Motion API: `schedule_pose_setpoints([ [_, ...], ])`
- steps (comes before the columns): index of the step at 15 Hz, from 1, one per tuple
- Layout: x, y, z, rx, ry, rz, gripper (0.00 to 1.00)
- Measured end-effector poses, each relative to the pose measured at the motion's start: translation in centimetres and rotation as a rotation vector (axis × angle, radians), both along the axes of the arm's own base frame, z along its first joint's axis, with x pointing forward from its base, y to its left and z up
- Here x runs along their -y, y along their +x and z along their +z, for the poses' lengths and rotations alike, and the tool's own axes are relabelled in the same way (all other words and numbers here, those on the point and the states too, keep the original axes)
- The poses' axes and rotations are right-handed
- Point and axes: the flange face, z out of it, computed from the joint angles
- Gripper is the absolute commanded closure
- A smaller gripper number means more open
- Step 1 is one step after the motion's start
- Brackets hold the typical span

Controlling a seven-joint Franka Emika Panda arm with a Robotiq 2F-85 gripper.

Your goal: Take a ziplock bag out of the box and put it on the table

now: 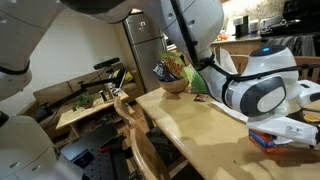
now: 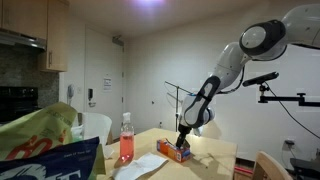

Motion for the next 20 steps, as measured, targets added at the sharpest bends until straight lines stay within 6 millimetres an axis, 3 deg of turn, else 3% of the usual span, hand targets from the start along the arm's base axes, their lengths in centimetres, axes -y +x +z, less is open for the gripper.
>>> schedule_pose_setpoints([
  [1, -0.3, 0.0, -0.1, 0.0, 0.011, 0.013, 0.0],
  [2, -0.8, 0.0, -0.2, 0.0, 0.028, 0.039, 0.09],
  [3, -1.3, 0.1, -0.3, 0.002, 0.049, 0.075, 0.26],
  [6, -2.1, 0.1, -0.1, -0.001, 0.116, 0.178, 0.49],
  [13, -0.7, -0.8, -0.1, -0.042, 0.164, 0.323, 1.0],
  [20, 0.0, -1.2, -0.4, -0.068, 0.192, 0.366, 1.0],
])
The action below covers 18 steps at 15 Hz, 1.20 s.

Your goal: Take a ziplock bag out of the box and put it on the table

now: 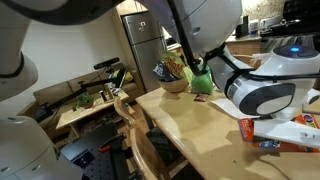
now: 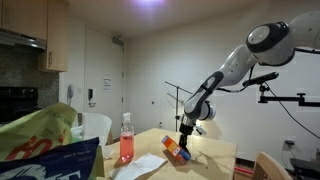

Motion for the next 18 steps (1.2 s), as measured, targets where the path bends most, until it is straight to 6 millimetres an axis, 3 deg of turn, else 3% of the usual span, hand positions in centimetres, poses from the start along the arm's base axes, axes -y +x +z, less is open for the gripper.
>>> schedule_pose_setpoints([
  [5, -0.1, 0.2, 0.5, 0.022, -0.015, 0.005, 1.0],
  [13, -3.2, -1.0, 7.0, 0.246, -0.218, 0.077, 1.0],
  [18, -4.1, -2.0, 7.6, 0.227, -0.246, 0.087, 1.0],
])
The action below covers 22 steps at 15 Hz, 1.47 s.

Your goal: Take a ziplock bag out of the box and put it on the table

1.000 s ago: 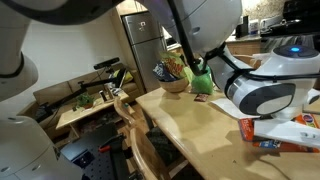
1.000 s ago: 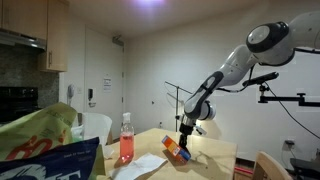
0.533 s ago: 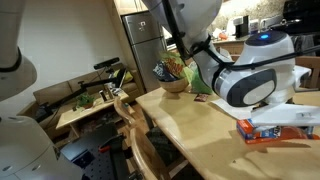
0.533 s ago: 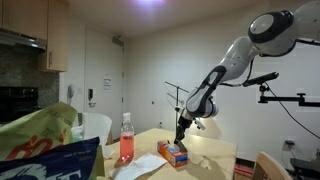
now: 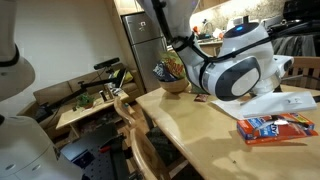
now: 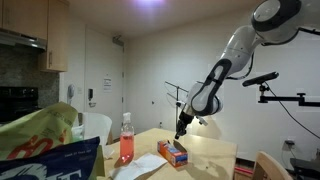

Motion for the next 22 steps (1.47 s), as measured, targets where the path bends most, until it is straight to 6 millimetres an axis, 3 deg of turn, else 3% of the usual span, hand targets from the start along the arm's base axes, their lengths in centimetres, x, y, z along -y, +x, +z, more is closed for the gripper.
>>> schedule_pose_setpoints([
  [5, 0.9, -1.0, -1.7, -0.071, 0.037, -0.02, 1.0],
  [10, 1.0, -1.1, -1.5, -0.076, 0.023, -0.017, 1.0],
  [13, -0.4, -0.9, 0.1, -0.062, -0.045, 0.041, 1.0],
  [17, -4.0, 0.1, 2.6, -0.048, -0.142, 0.146, 1.0],
  [20, -6.4, 0.9, 2.5, -0.05, -0.158, 0.201, 1.0],
  [22, -6.8, 1.1, 1.7, -0.068, -0.145, 0.207, 1.0],
])
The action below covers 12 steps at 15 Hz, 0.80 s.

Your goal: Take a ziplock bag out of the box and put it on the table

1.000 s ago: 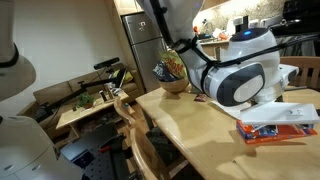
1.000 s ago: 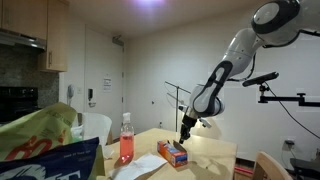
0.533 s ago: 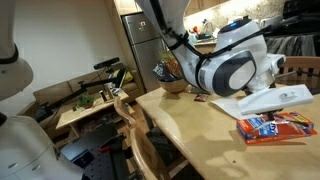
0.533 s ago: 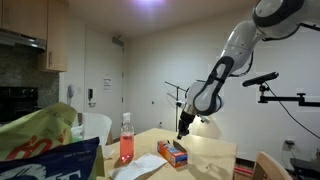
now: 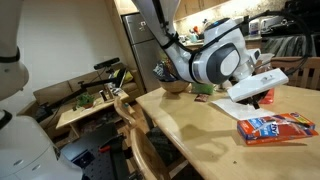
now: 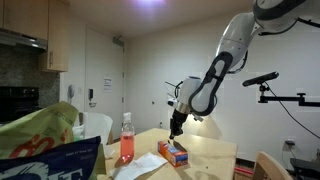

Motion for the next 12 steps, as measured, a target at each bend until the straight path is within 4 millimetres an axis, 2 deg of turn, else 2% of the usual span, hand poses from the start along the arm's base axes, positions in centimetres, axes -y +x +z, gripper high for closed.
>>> schedule_pose_setpoints([
  [2, 0.4, 0.3, -1.4, -0.034, 0.023, -0.016, 1.0],
  [5, 2.4, 0.3, -3.4, -0.083, 0.094, -0.1, 1.0],
  [9, 5.5, 0.2, -5.0, -0.081, 0.16, -0.211, 1.0],
  [12, 6.6, 0.2, -5.8, -0.075, 0.192, -0.285, 1.0],
])
